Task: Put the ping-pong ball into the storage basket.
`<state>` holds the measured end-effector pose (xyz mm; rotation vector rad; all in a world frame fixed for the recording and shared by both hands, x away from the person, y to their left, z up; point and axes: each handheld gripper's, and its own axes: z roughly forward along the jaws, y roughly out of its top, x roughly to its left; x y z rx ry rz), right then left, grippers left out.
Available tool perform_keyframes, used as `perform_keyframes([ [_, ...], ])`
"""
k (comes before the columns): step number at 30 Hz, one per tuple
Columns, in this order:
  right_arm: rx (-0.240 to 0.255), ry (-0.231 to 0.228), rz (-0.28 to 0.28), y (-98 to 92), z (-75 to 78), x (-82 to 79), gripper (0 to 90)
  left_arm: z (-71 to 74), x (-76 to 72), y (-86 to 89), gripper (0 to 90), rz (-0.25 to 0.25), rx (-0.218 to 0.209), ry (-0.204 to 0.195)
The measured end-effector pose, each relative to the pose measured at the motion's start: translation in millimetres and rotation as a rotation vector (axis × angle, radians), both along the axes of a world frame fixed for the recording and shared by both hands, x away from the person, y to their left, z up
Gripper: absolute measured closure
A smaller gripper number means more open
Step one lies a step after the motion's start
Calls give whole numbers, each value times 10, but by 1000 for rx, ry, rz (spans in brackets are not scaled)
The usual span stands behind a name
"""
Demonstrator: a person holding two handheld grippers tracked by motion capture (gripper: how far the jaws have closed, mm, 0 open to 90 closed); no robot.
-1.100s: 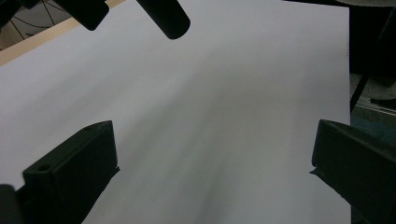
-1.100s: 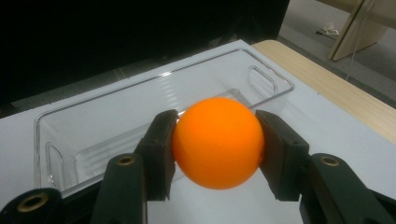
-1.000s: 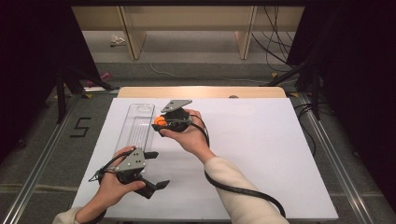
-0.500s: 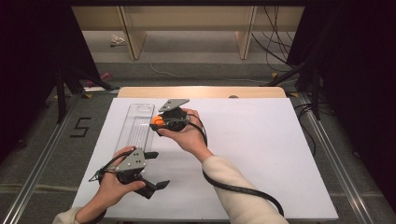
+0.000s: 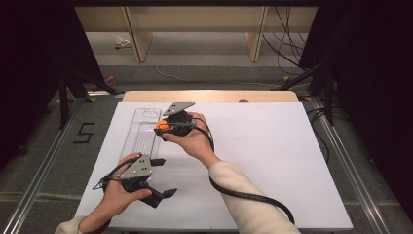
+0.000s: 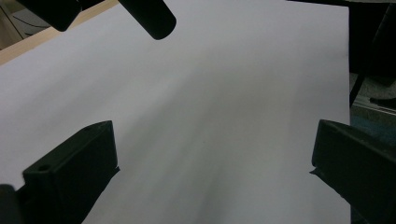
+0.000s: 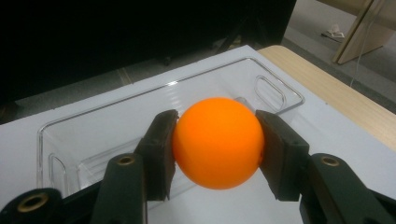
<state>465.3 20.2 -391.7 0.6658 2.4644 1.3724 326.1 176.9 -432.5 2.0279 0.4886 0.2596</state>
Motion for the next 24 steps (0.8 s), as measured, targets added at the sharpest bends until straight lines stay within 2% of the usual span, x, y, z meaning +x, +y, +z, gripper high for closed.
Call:
perform_keyframes([
  [24, -1, 5, 8, 80, -6, 24, 515, 0, -2, -3, 0, -4, 2, -2],
])
